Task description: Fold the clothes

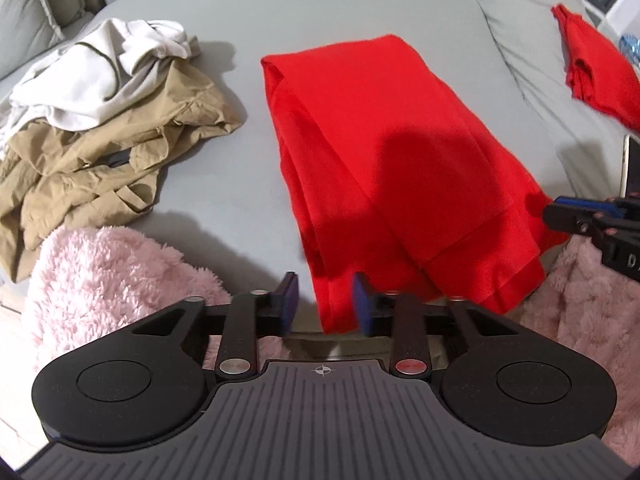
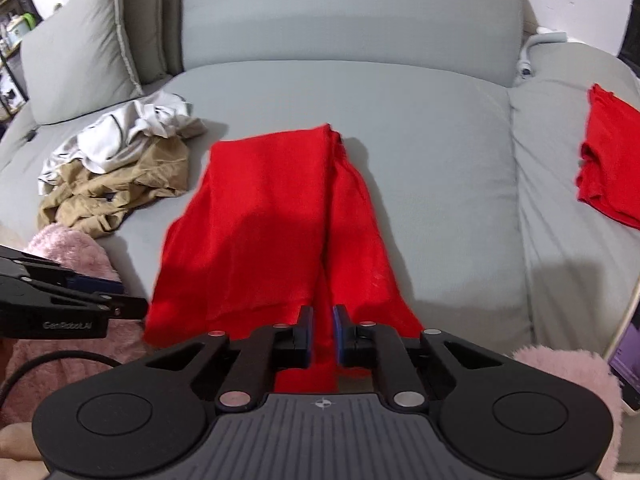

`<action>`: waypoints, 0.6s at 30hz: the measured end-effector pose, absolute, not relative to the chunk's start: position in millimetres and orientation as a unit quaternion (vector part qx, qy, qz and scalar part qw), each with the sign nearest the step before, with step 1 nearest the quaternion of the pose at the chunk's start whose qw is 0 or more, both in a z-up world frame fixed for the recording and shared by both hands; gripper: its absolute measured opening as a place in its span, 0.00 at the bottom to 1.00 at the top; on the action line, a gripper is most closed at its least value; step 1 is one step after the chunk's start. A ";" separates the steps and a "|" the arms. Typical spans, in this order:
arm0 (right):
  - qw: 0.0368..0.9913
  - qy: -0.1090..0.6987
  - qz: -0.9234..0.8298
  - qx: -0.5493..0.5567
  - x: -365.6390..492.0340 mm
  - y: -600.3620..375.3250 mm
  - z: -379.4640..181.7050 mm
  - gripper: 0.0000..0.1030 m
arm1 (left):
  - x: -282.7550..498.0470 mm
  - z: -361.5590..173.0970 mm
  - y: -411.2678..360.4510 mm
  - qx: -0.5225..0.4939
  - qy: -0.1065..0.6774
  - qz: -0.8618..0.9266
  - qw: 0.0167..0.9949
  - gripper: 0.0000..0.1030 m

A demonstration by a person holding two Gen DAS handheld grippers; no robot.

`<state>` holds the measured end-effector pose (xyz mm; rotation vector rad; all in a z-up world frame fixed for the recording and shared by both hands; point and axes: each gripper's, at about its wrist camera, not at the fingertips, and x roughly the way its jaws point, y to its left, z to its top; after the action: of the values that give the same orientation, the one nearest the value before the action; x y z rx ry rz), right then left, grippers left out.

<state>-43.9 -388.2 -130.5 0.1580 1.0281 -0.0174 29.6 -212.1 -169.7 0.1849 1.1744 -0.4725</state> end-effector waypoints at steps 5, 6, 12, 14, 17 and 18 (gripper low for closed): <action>0.873 0.482 0.021 0.071 -22.5 -381.9 -130.1 0.11 | 46.5 -164.3 -220.4 0.064 0.522 -0.222 0.821 0.15; 0.873 0.482 0.028 0.075 -17.9 -381.4 -132.0 0.11 | 50.2 -165.3 -222.6 0.059 0.521 -0.223 0.822 0.15; 0.850 0.522 0.034 0.060 -2.0 -372.4 -165.3 0.10 | 63.0 -199.9 -255.7 0.090 0.534 -0.234 0.807 0.25; 0.842 0.535 0.026 0.059 -1.6 -373.9 -176.6 0.08 | 61.7 -210.6 -260.5 0.110 0.533 -0.232 0.807 0.25; 0.845 0.529 0.033 0.073 -2.3 -377.5 -168.4 0.18 | 58.5 -200.4 -255.5 0.102 0.525 -0.230 0.813 0.27; 0.851 0.517 0.045 0.081 -4.0 -381.7 -159.4 0.25 | 58.5 -192.0 -245.2 0.077 0.519 -0.229 0.820 0.34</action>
<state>-4.0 -381.7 -159.4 0.1713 1.0884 0.0939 58.5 -245.2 -192.0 0.1631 1.1058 -0.4880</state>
